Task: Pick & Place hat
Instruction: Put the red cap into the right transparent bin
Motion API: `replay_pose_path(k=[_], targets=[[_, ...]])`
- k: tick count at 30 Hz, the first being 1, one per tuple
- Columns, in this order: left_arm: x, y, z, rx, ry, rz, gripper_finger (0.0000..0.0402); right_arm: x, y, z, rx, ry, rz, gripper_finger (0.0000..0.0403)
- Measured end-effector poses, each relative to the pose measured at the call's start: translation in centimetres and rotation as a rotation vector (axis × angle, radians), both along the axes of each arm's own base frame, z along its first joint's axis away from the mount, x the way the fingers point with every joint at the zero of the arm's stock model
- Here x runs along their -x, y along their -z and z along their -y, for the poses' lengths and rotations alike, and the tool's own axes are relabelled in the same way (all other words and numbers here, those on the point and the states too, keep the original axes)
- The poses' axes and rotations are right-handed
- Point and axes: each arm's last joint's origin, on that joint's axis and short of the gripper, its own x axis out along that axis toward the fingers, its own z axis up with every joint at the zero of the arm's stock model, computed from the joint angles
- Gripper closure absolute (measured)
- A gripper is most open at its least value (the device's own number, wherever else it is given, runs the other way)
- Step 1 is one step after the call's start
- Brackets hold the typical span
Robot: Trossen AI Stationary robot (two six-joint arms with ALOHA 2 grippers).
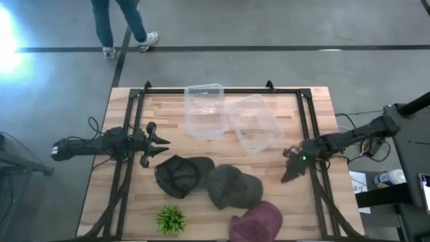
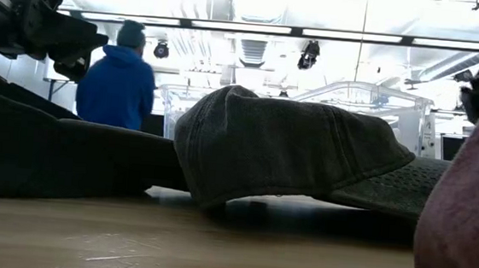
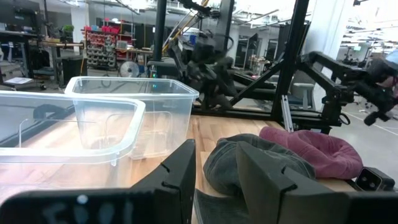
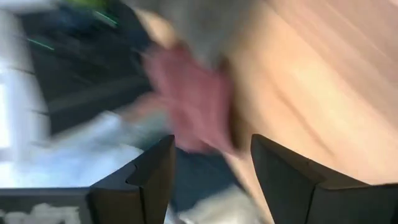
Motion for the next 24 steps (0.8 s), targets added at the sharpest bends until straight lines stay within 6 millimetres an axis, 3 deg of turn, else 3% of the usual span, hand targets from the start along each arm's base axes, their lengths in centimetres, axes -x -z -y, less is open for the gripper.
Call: replay_pose_path(k=[4,11,17,24], targets=[[0.0,0.0,0.0,0.0,0.0,0.0,0.0291,0.0,0.7,-1.1,0.112,-0.16,-0.088,0.0197],[0.0,0.0,0.0,0.0,0.0,0.0,0.0291,-2.2,0.0,-2.9,0.157,-0.268,0.115,0.0151],[0.0,0.0,0.0,0.0,0.0,0.0,0.0291,-3.7,1.5,-3.8,0.199,-0.291,0.116,0.0103],[0.0,0.0,0.0,0.0,0.0,0.0,0.0291,-5.4,3.3,-5.7,0.193,-0.343,0.125,0.0093]])
